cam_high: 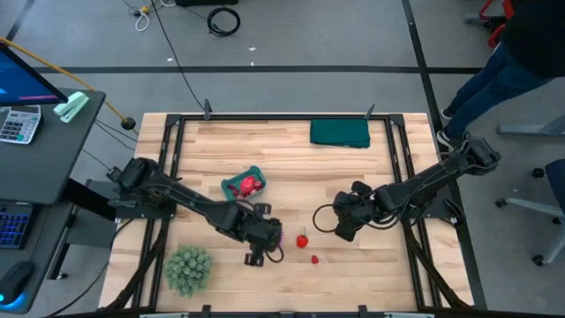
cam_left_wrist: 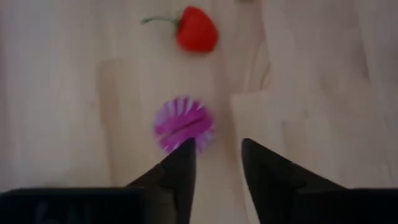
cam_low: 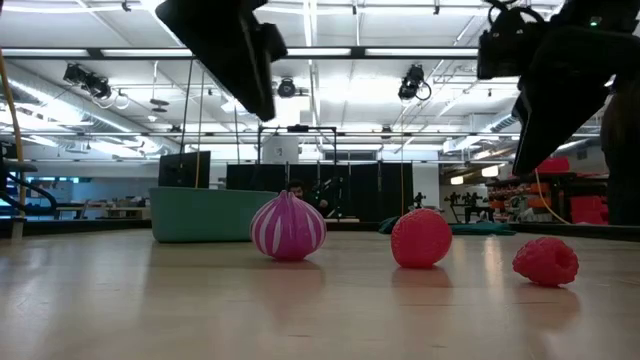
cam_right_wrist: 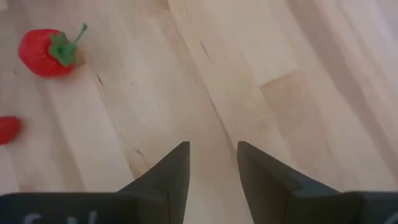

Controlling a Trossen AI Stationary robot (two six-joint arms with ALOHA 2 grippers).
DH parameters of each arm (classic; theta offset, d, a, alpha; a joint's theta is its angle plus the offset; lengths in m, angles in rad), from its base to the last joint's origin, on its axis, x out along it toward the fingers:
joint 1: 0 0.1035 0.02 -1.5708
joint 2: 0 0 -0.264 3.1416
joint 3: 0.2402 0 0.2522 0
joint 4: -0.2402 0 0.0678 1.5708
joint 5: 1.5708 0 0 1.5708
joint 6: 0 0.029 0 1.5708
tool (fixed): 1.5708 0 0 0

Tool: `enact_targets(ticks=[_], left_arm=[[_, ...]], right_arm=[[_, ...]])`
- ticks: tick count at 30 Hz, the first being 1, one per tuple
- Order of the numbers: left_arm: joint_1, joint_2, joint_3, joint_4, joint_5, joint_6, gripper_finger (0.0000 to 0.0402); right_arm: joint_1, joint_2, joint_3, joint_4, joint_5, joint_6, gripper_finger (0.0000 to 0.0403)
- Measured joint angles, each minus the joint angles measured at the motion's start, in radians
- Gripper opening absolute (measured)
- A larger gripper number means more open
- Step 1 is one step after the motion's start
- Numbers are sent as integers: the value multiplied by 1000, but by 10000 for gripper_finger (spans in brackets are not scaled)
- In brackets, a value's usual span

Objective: Pick and placing Produce into tupperware
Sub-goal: Put the violet onion into the blue bin

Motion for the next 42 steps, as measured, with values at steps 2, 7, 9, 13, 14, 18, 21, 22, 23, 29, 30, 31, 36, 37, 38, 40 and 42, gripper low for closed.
enact_targets(ticks=[2,7,9,13,14,18,21,22,23,29,30,31,36,37,38,40,42], left_arm=[[-13,26,0,18,0,22,157],[-29,95,0,3,-1,53,212],[-31,116,0,-5,-2,57,231],[-30,136,0,-5,-35,96,260],[-30,136,-1,-7,-58,103,266],[-30,136,0,-7,-217,109,281],[-25,136,0,-5,-263,125,285],[-22,137,0,-5,-246,124,286],[-17,141,0,-2,-220,119,287],[-26,158,-1,-11,-164,156,287],[-26,159,-1,-7,-168,174,287],[-27,163,0,8,-171,175,287],[-15,176,1,16,-188,204,287],[-12,180,1,14,-193,219,287],[-9,181,-1,12,-195,226,287],[2,189,0,44,-196,229,287],[10,194,0,41,-194,229,286]], right_arm=[[0,-19,-1,1,9,-25,142],[-1,-51,3,43,64,-120,141],[-1,-58,3,68,75,-174,142],[-1,-67,3,107,79,-266,141],[-1,-69,3,113,79,-282,141],[-1,-73,3,129,79,-320,142],[-2,-73,3,162,62,-336,141],[-3,-72,3,176,46,-345,141],[-3,-70,3,187,33,-353,142],[-10,-65,3,224,22,-389,141],[-15,-65,3,231,24,-394,141],[-20,-65,3,237,25,-396,142],[-41,-65,3,245,10,-390,141],[-43,-65,3,245,9,-390,141],[-45,-65,3,245,9,-390,141],[-49,-65,3,246,9,-387,142],[-53,-65,3,250,7,-381,141]])
